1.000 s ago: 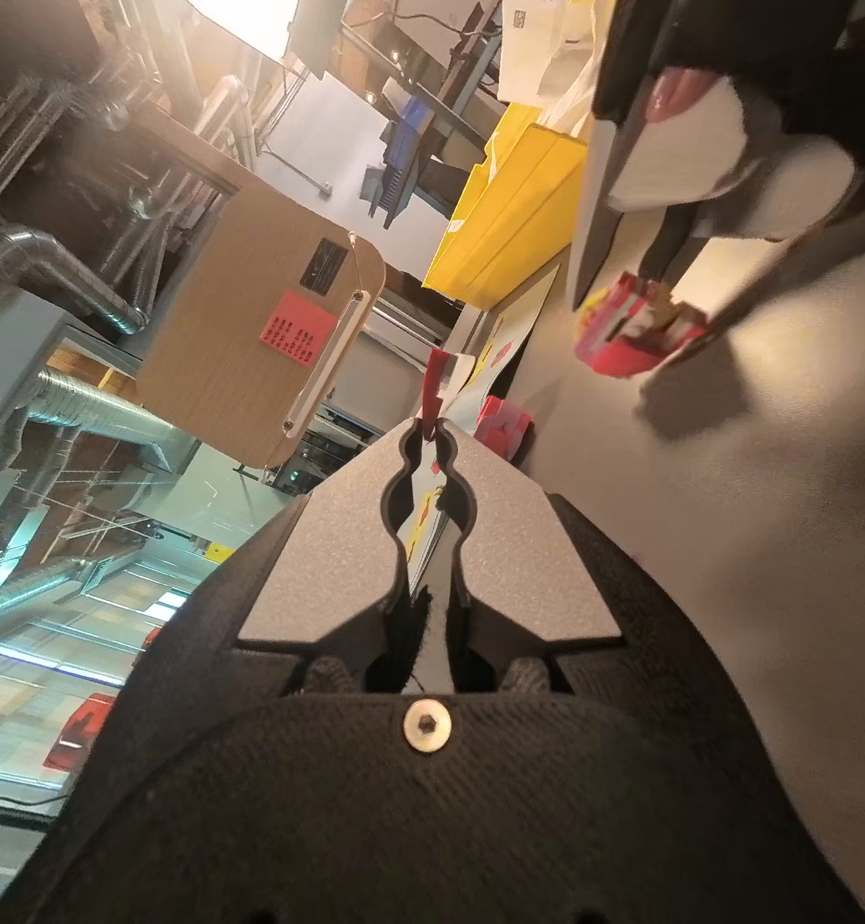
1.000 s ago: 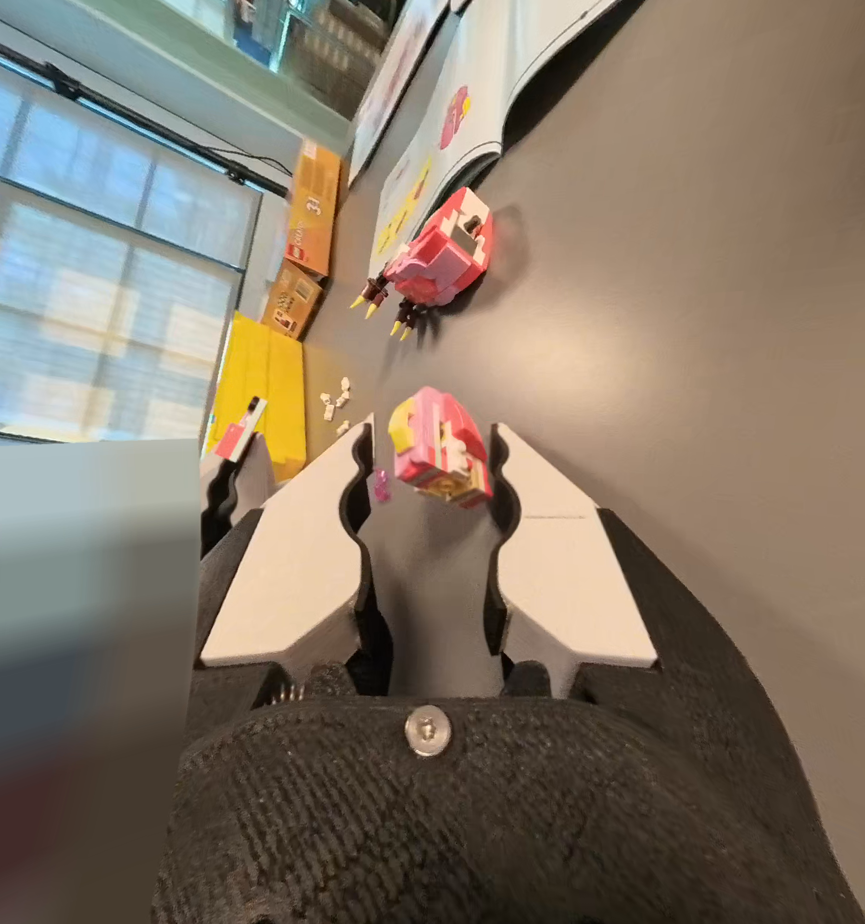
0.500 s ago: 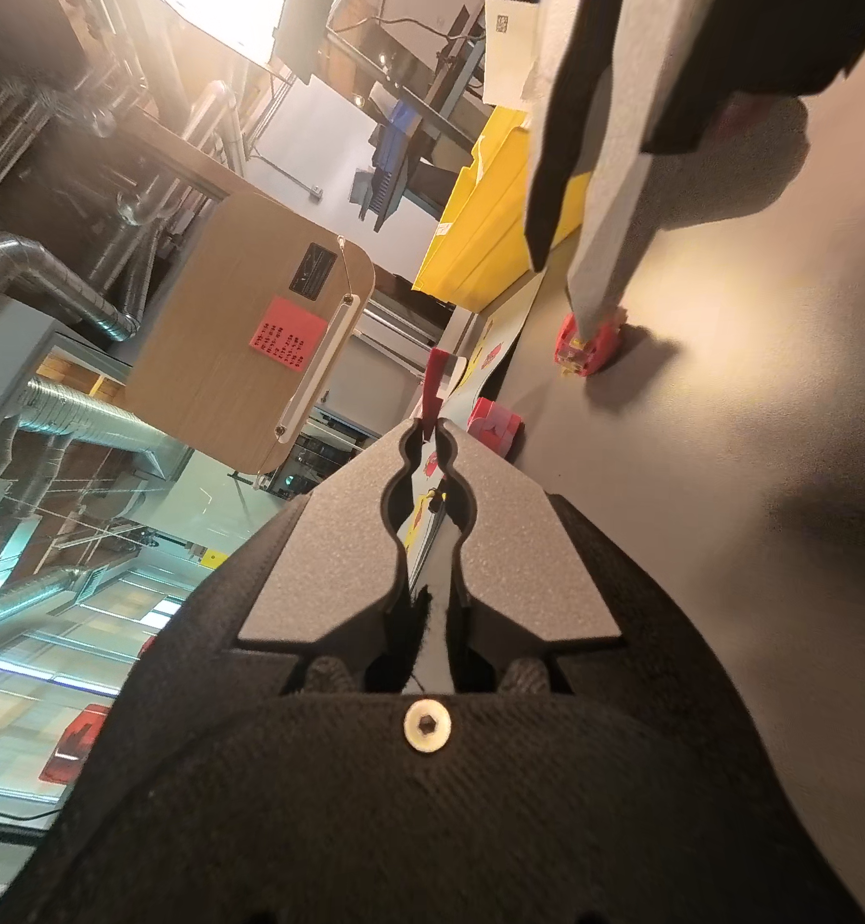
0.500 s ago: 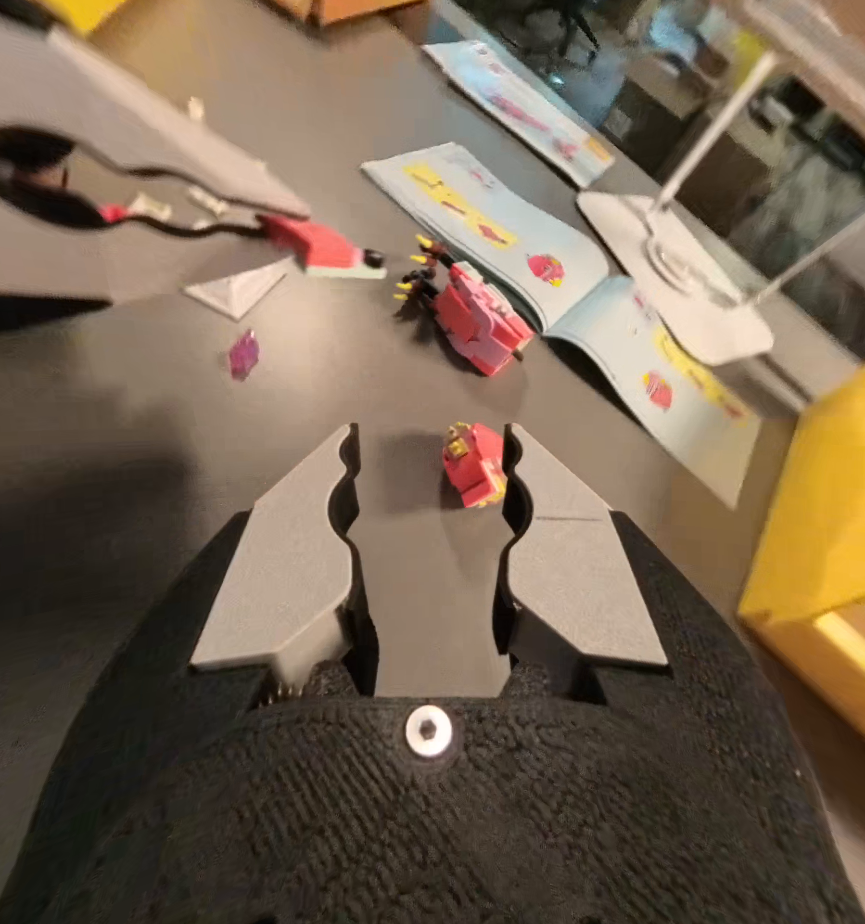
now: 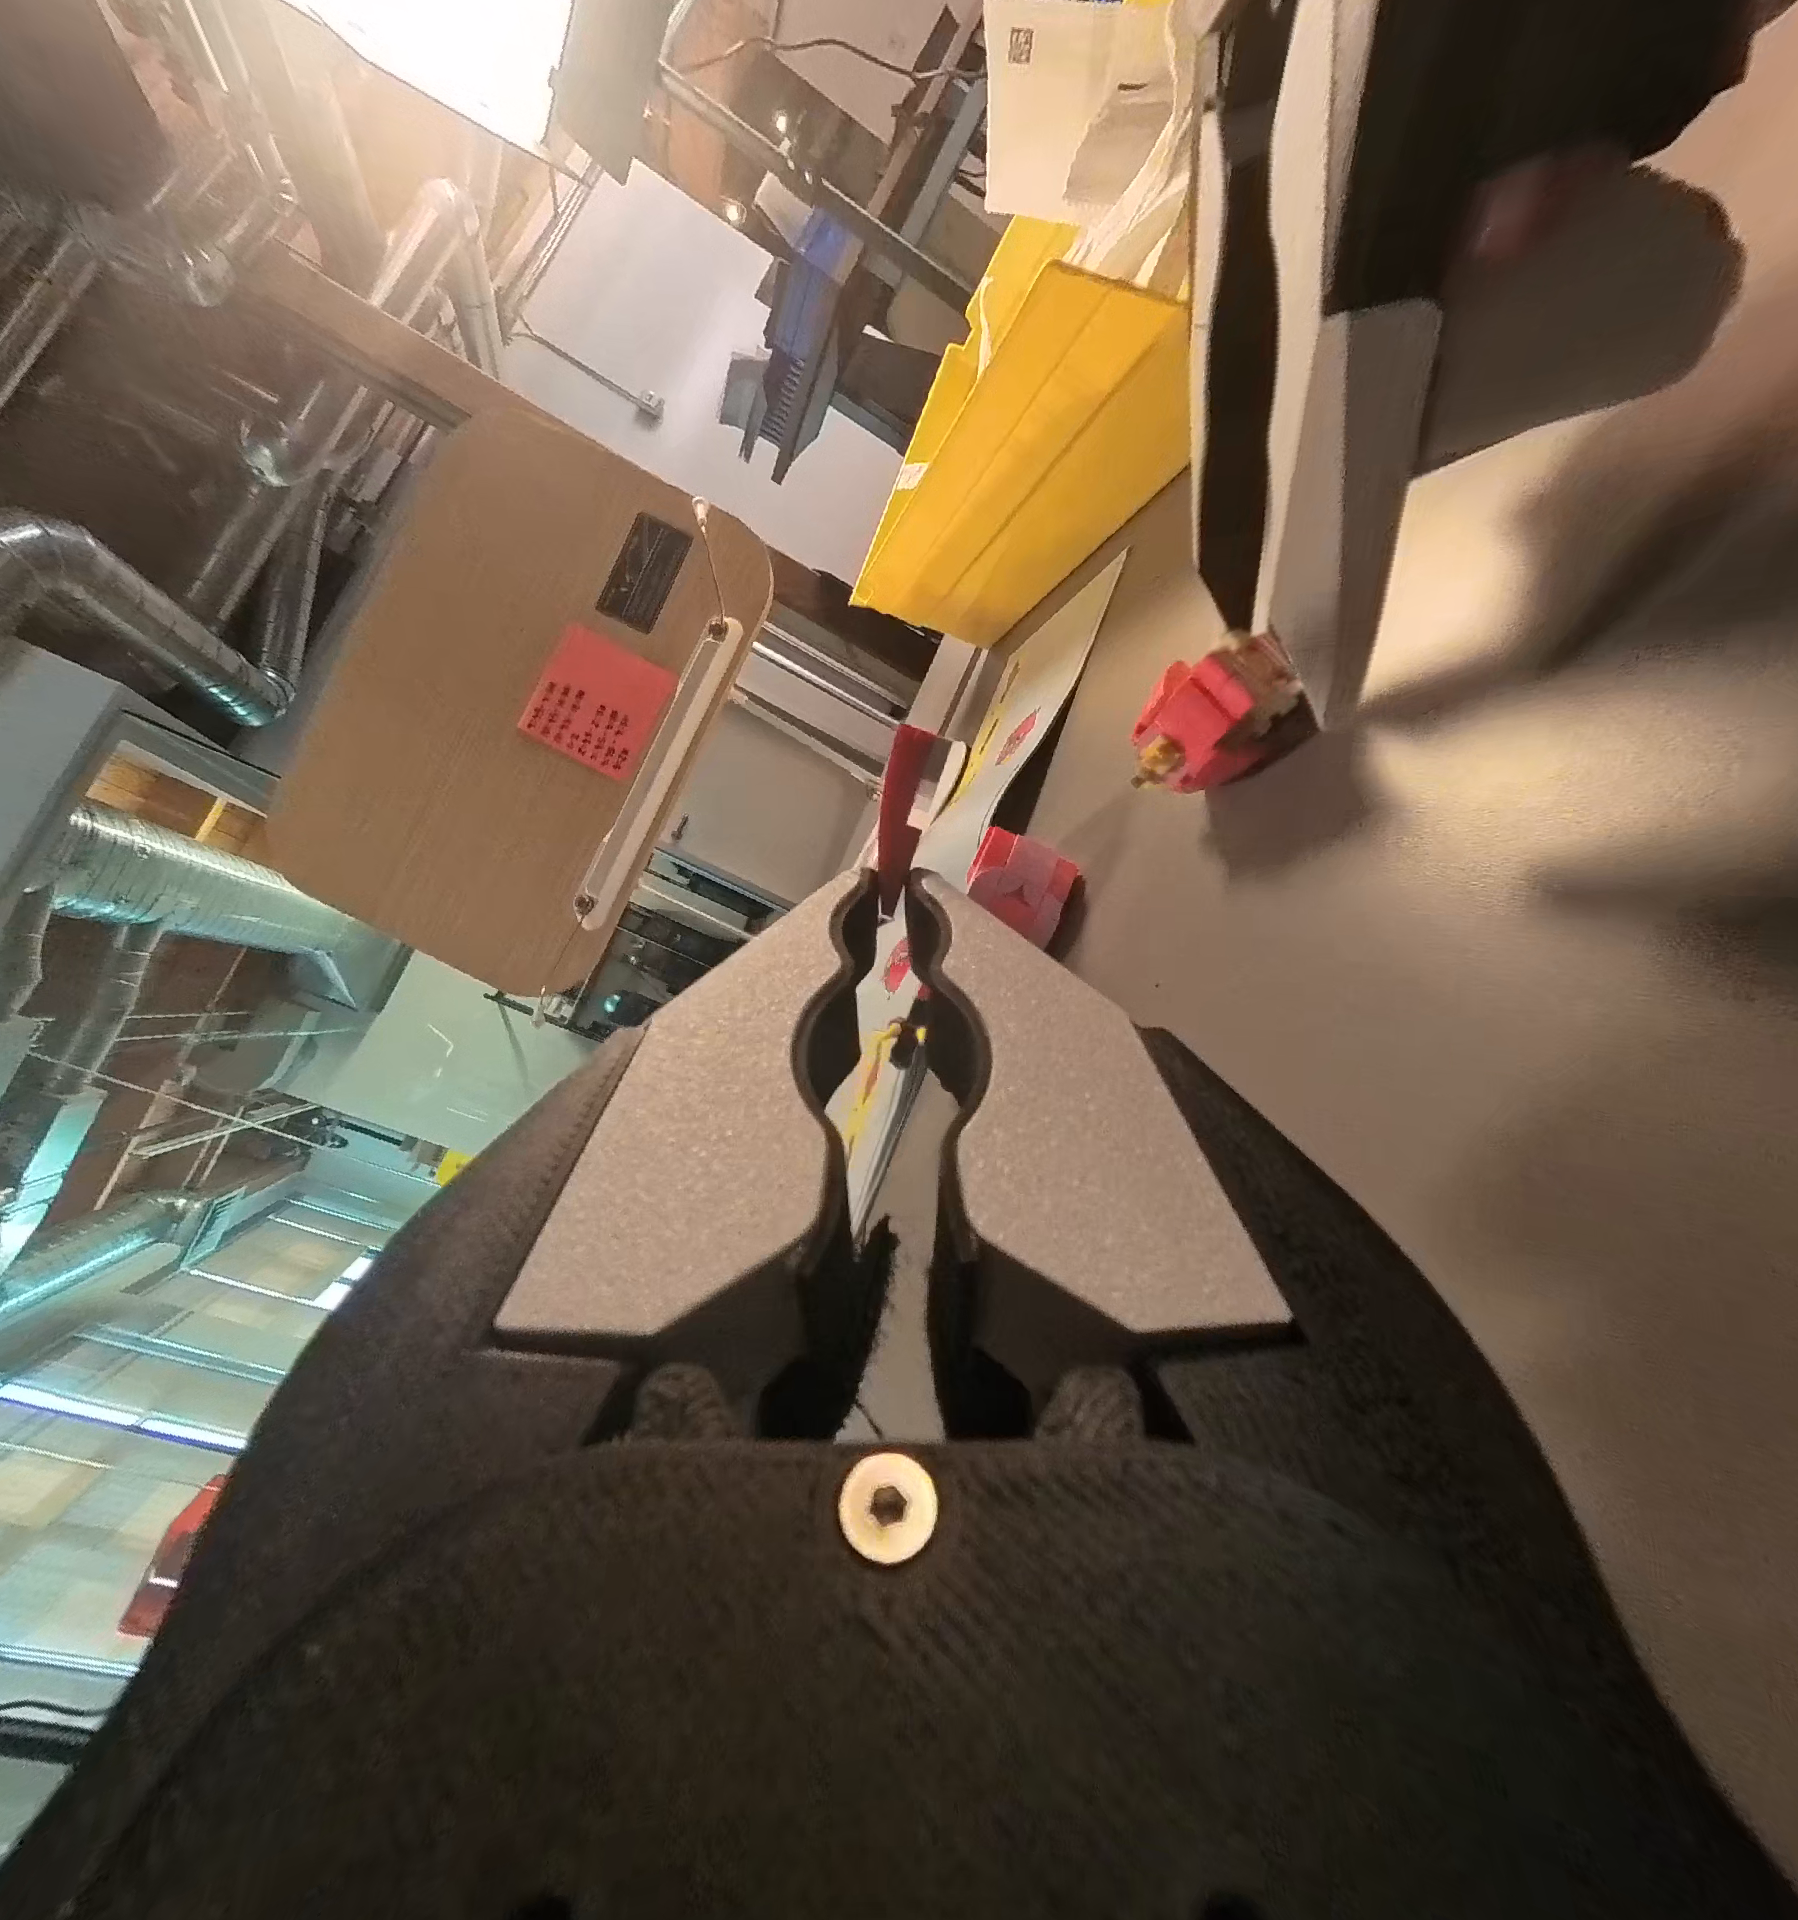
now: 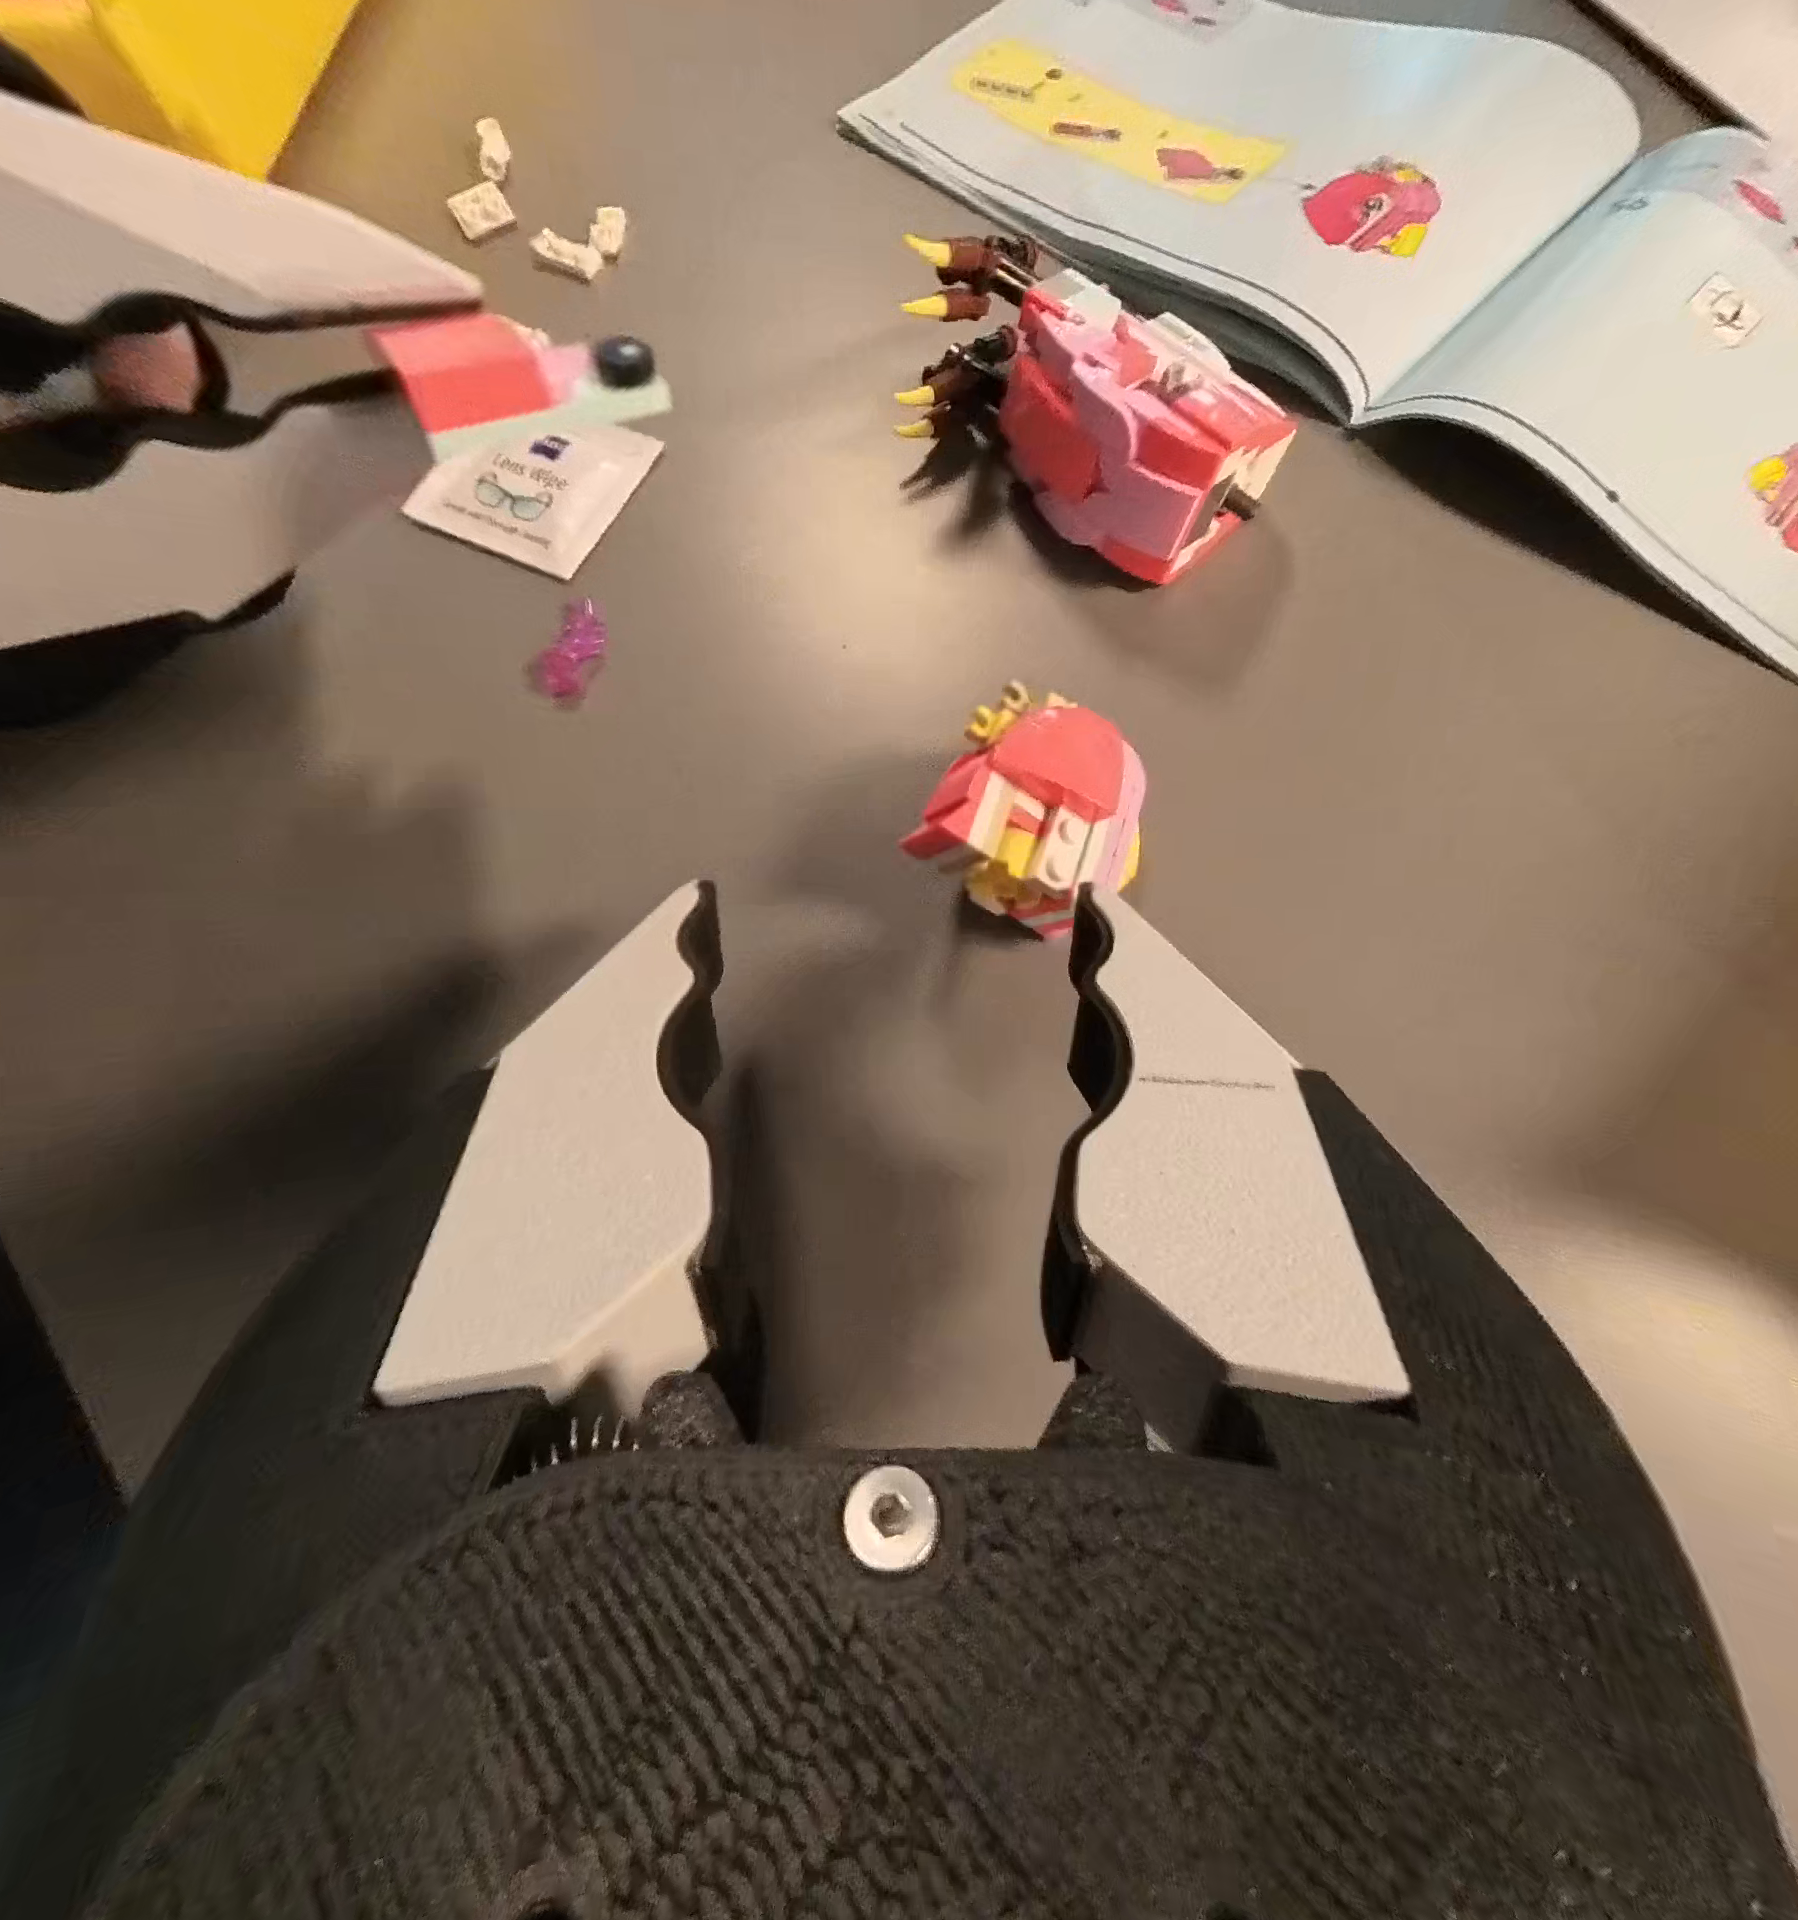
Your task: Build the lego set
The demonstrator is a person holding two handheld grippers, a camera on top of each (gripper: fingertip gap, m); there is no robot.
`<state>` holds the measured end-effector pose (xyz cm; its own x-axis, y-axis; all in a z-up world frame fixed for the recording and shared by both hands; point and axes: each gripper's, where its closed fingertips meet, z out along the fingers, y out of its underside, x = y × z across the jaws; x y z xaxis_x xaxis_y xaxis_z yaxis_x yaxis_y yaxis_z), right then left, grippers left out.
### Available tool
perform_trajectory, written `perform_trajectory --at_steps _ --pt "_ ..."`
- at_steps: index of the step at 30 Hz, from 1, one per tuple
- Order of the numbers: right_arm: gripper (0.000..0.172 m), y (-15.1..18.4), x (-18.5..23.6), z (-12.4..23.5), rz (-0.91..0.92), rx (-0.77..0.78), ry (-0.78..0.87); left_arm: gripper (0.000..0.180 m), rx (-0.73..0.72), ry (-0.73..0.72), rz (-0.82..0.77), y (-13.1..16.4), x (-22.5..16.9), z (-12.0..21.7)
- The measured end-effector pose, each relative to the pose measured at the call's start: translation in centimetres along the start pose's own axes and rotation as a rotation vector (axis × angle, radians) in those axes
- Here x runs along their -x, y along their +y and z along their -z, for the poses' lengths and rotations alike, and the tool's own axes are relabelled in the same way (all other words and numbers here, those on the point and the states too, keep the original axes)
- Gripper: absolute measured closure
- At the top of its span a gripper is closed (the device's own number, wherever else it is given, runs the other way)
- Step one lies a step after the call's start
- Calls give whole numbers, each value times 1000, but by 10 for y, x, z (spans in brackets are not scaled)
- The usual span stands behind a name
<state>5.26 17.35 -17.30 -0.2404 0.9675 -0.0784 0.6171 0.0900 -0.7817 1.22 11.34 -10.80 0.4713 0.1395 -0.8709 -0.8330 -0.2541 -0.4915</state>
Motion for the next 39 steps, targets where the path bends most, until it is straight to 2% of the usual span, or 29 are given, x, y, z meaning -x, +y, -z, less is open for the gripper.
perform_trajectory --at_steps 2,4,7,10,12,14,18,20,21,22,24,27,30,32,39 --pt "104 -4 -2 6 74 -26 72 177 2 5 -16 -1 -2 0" --pt "108 -21 4 17 265 -115 155 177 7 22 -36 -3 -7 -1" --pt "135 -42 40 28 705 -220 247 177 31 55 -106 -8 -17 -4" --pt "143 -39 54 23 1047 -161 353 177 29 60 -190 -17 -25 -8" --pt "150 -38 52 22 1171 -142 414 177 23 66 -209 -24 -29 -10" --pt "164 -41 47 26 1250 -161 480 177 20 66 -229 -29 -32 -13" --pt "165 -39 34 32 1299 -165 534 177 17 73 -241 -35 -36 -19" --pt "168 -37 26 36 1302 -190 558 176 -3 107 -174 -41 -40 -21" --pt "168 -36 20 38 1291 -207 569 165 -19 149 -100 -44 -43 -23" --pt "168 -35 14 40 1275 -225 577 141 -26 210 2 -47 -48 -23" --pt "168 -32 1 42 1241 -252 594 112 22 327 258 -43 -52 -30" --pt "168 -25 -16 39 1231 -269 619 90 144 528 632 -28 -64 -46" --pt "168 -19 -27 31 1204 -291 601 90 251 708 850 -16 -82 -57" --pt "168 -17 -30 26 1195 -297 582 95 303 775 906 -9 -91 -61" --pt "168 -16 -29 21 1184 -310 547 103 340 804 806 -8 -103 -74"
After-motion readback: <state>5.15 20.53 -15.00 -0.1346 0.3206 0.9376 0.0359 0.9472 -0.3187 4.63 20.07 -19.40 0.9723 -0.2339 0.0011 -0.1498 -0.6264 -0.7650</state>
